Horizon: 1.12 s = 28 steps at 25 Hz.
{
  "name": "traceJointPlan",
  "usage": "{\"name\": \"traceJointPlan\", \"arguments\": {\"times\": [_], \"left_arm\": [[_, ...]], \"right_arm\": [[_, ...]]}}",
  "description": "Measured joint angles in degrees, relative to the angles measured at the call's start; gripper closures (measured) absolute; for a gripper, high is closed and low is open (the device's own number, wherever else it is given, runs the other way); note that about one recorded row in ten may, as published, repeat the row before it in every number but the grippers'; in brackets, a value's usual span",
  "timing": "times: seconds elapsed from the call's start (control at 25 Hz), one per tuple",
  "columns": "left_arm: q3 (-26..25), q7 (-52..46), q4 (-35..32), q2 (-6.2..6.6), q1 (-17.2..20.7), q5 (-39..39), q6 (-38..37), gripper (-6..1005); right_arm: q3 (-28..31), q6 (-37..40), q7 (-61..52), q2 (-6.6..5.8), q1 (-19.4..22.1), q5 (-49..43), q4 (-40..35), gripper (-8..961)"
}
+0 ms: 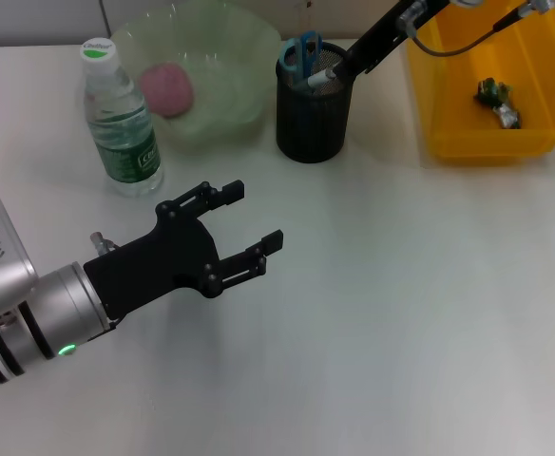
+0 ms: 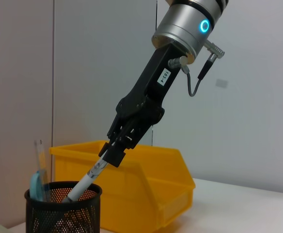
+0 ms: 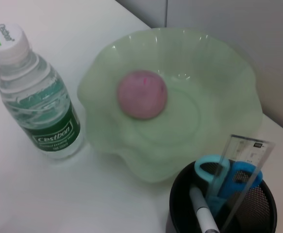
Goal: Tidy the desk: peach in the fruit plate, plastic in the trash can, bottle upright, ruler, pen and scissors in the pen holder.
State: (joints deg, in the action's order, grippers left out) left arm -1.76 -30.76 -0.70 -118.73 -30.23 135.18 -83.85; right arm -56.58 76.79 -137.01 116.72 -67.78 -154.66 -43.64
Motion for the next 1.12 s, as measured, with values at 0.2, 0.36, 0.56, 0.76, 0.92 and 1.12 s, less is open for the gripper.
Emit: {"name": "traceJointPlan", "arguments": {"times": [0.2, 0.36, 0.56, 0.76, 0.92, 1.12], "left_arm": [[0.0, 0.0, 0.0, 0.08, 0.1, 0.0, 0.0, 217], [0.0, 0.0, -0.1, 0.09, 0.1, 0.1, 0.0, 217], [0.0, 0.0, -0.1, 0.17, 0.1, 0.1, 0.0, 217], [0.0, 0.0, -0.2, 0.18, 0.1, 0.2, 0.0, 217], [0.0, -0.1, -0.3, 0.17, 0.1, 0.2, 0.0, 217], [0.0, -0.1, -0.6, 0.16, 0.2, 0.0, 0.0, 217]], "right_arm": [[-0.1, -0.3, -1.0, 0.06, -0.1, -0.4, -0.2, 701], [-0.6, -2.2, -1.9, 0.29, 0.1, -1.0, -0.5, 638], [-0.8, -3.4, -2.2, 0.68, 0.9, -1.1, -2.0, 533], [-0.8, -3.7, -2.1, 1.72, 2.8, -1.1, -6.3, 401], [-0.8, -3.9, -1.4, 2.13, 4.2, -0.3, -8.5, 297], [-0.9, -4.8, 3.1, 2.29, 10.1, 8.7, -14.3, 294]]}}
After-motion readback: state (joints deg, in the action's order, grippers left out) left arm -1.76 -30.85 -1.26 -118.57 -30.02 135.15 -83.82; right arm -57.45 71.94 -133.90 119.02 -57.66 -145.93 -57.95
